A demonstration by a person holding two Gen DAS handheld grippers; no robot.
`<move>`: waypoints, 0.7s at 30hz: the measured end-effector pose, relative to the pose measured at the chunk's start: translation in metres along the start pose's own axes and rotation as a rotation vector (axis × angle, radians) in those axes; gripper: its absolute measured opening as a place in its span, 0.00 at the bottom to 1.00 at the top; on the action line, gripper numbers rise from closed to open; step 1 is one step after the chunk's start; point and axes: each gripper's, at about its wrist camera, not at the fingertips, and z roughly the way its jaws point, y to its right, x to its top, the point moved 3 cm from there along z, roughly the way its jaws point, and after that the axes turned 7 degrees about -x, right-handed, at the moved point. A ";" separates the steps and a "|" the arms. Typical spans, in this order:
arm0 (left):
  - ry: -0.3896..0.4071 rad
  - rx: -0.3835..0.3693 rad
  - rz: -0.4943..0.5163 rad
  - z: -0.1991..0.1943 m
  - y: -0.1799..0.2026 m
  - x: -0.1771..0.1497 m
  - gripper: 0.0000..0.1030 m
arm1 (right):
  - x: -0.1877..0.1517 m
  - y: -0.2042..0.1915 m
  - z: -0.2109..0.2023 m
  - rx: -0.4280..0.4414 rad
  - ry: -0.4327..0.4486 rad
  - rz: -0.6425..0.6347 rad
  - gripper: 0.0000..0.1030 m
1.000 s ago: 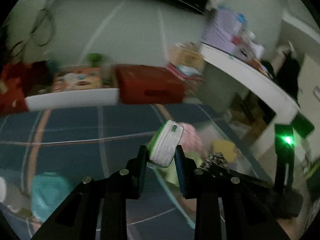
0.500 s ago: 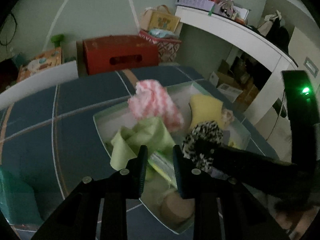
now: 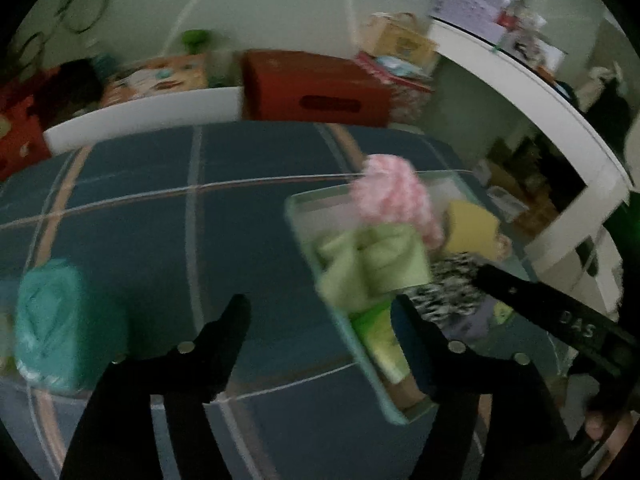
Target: Organize soft objects
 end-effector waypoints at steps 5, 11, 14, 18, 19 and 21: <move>-0.007 0.081 -0.066 -0.021 -0.030 -0.015 0.84 | -0.018 -0.012 -0.008 -0.026 0.001 -0.076 0.98; 0.025 0.201 -0.130 -0.048 -0.059 -0.046 0.98 | -0.053 -0.032 -0.012 -0.039 -0.009 -0.204 1.00; 0.007 0.239 -0.148 -0.055 -0.069 -0.065 0.98 | -0.068 -0.043 -0.013 -0.057 -0.013 -0.265 1.00; -0.010 0.280 -0.162 -0.063 -0.076 -0.087 0.98 | -0.082 -0.053 -0.017 -0.044 -0.018 -0.308 1.00; -0.013 0.286 -0.167 -0.064 -0.076 -0.090 0.98 | -0.086 -0.056 -0.018 -0.040 -0.020 -0.318 1.00; -0.023 0.290 -0.193 -0.067 -0.080 -0.099 0.98 | -0.091 -0.060 -0.020 -0.039 -0.023 -0.336 1.00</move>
